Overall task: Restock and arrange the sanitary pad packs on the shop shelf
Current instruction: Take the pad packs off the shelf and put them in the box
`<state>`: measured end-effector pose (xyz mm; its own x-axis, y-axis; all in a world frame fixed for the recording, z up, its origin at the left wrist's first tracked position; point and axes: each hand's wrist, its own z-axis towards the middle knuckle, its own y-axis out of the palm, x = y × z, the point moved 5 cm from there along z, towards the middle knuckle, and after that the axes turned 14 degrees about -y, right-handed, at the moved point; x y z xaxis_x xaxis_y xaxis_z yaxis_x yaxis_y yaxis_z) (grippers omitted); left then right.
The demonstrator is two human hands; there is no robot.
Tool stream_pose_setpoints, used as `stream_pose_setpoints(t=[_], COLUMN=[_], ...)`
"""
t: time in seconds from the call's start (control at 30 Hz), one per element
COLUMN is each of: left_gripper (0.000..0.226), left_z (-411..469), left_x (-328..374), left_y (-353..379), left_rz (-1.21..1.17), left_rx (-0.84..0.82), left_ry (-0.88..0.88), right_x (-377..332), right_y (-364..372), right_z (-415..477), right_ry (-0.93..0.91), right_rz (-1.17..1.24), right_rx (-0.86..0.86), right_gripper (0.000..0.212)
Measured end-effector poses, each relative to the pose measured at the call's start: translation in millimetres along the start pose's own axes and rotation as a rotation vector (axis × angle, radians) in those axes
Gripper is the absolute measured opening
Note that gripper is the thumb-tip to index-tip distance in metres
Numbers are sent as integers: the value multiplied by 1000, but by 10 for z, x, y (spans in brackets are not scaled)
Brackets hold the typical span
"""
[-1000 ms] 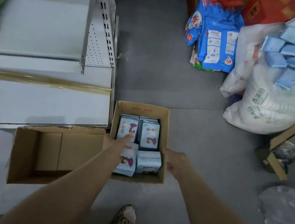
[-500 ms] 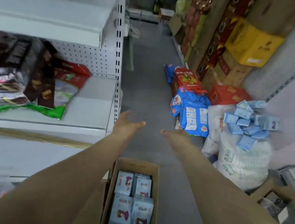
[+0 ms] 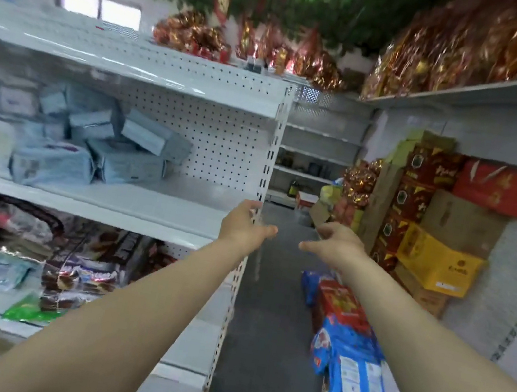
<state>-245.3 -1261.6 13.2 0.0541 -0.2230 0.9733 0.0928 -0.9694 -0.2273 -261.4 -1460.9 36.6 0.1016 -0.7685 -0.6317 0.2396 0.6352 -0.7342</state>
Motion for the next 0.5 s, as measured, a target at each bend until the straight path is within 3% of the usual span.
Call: stream_pose_setpoints(t=[0.23, 0.5], left_gripper=[63, 65], left_z=[295, 737], left_x=[319, 96], left_y=[-1033, -2288], left_rz=[-25, -55], left_rx=[123, 292], left_ry=[38, -13], right_x=[-1087, -1737], right_y=[211, 1019], right_z=[387, 792], right_ry=[-233, -209], right_rz=[-49, 126], right_rx=[-48, -100], right_gripper=[76, 77])
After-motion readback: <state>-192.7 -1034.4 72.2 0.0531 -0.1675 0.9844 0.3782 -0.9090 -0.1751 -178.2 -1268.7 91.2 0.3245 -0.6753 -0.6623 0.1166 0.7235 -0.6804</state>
